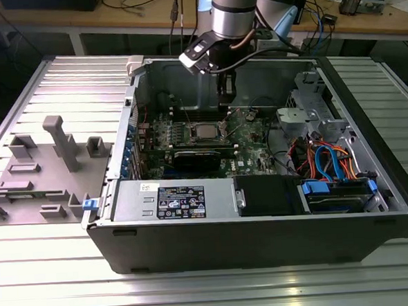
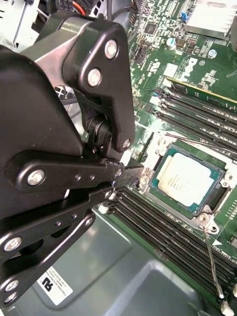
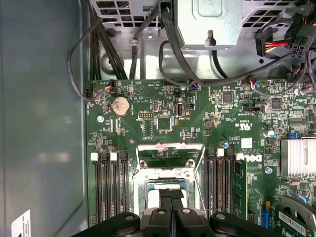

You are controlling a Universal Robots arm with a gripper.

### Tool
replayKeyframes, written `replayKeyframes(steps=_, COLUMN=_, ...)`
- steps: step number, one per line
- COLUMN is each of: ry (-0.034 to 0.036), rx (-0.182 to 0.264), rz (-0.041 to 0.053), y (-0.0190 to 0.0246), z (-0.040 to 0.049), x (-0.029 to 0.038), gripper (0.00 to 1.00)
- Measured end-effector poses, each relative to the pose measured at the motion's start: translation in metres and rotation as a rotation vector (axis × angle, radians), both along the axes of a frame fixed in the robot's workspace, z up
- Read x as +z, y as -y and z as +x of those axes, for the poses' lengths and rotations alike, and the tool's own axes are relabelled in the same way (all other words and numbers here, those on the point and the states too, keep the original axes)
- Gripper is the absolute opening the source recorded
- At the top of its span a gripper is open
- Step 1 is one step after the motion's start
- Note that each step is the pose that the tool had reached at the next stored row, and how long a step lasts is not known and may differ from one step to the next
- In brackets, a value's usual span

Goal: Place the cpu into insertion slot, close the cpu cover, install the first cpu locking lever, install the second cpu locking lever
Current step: 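Close the cpu cover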

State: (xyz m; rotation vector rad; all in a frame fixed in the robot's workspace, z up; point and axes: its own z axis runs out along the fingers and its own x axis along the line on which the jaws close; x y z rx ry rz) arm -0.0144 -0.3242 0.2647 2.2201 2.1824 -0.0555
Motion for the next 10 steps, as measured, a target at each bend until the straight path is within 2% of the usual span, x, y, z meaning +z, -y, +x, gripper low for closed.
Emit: replayKeyframes(steps=10, ry=0.0000, rx=0.000, rz=-0.0003, y=0.0000, z=0.0049, x=0.0000, gripper=0.11)
